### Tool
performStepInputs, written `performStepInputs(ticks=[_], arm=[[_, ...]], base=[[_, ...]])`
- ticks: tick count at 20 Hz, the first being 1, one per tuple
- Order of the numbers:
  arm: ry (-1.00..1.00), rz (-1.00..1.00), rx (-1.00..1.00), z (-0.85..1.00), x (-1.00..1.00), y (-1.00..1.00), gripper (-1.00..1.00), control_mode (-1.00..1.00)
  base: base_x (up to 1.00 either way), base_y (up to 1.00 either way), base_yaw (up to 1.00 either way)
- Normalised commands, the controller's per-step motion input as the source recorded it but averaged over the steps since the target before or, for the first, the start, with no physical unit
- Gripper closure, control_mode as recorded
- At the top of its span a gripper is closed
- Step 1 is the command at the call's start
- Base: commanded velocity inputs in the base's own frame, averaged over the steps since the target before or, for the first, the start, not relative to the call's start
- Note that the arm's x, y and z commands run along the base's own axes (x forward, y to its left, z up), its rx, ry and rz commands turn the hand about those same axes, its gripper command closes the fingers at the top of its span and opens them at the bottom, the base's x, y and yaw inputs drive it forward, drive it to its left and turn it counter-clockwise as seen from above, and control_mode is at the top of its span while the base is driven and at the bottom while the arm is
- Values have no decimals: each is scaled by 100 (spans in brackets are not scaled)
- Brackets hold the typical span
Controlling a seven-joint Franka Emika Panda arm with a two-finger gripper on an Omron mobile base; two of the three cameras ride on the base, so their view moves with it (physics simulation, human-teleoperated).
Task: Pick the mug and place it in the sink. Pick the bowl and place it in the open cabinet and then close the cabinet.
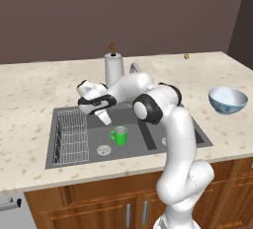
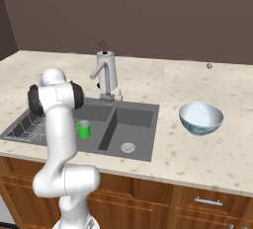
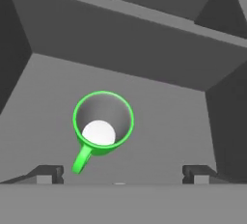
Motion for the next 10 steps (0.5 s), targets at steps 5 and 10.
performStepInputs(ticks=[5, 10], arm=[[-1, -7, -12, 81, -2, 10, -100, -100], [0, -4, 0, 91, -22, 1, -100, -100]], base=[[0, 0, 0], [0, 0, 0]])
